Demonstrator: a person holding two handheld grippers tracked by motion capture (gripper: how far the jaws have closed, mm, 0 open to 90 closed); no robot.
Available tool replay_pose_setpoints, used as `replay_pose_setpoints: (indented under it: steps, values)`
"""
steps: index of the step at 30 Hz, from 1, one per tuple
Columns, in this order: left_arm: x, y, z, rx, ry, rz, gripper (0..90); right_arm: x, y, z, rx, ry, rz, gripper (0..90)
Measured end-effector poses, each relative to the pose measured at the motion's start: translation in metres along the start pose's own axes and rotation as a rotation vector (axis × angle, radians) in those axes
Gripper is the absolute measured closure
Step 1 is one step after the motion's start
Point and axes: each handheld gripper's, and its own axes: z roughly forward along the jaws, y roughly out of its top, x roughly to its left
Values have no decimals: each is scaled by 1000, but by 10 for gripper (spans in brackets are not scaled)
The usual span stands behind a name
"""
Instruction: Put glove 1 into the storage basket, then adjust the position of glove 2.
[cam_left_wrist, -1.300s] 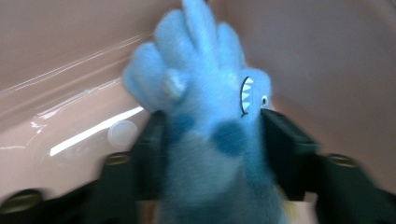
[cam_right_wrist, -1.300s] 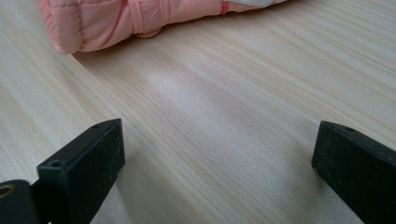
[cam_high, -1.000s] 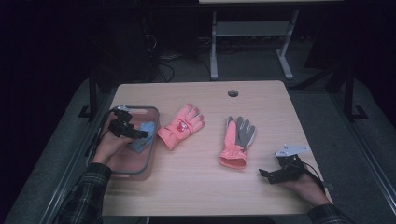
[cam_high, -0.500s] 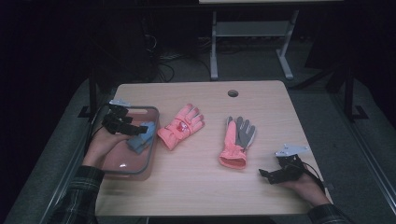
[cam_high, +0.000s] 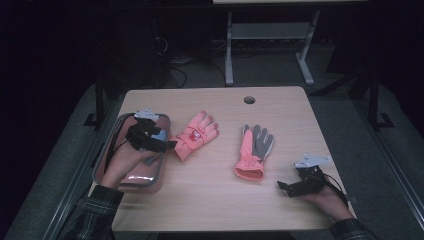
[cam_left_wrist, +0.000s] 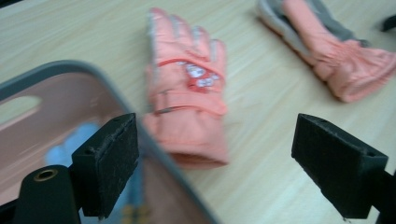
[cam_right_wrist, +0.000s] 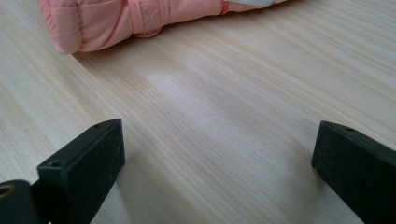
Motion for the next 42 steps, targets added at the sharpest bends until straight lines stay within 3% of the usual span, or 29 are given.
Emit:
replay_pose_setpoints:
  steps: [2,6,16,30,32,34,36,42]
  values:
    - [-4,0,1,-2,-6,7,143,0,0,0,0,0,1,20]
    - [-25,-1,9,-10,-57,23,143,0,0,0,1,1,0,20]
    - [-63,-15,30,-24,-108,67,144,0,0,0,2,4,-3,20]
    - [-94,-49,65,0,-143,136,145,0,0,0,3,4,-3,23]
    - [-95,-54,68,1,-145,143,147,1,0,-1,-1,6,-4,57]
    - [-95,-60,72,6,-139,154,146,1,1,-3,1,12,-13,147]
    - [-95,-66,75,10,-138,156,146,0,4,-6,11,11,5,205]
    - [-97,-84,84,39,-110,174,146,4,19,-16,-27,39,23,533]
